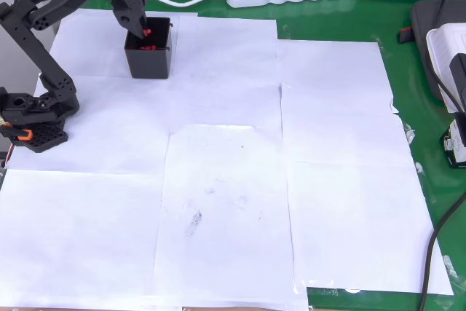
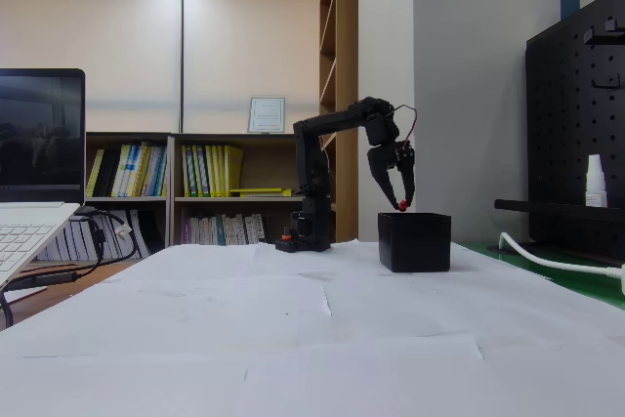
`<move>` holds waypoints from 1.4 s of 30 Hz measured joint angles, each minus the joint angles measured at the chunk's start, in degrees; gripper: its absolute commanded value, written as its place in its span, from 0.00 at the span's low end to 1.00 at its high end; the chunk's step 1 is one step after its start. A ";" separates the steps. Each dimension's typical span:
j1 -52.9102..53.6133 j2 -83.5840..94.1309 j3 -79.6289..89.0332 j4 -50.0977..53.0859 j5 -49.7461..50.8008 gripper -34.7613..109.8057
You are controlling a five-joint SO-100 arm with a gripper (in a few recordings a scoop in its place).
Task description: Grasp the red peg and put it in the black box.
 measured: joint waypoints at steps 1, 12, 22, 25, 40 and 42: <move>0.44 0.00 -0.44 -0.53 -0.09 0.25; 0.62 0.00 -2.11 -2.55 1.76 0.54; 1.76 0.00 -2.11 -1.32 1.41 0.30; 2.55 0.00 -2.02 0.88 1.58 0.24; 13.18 -9.05 21.53 24.26 -5.27 0.24; 18.54 -13.62 23.47 24.79 -9.40 0.24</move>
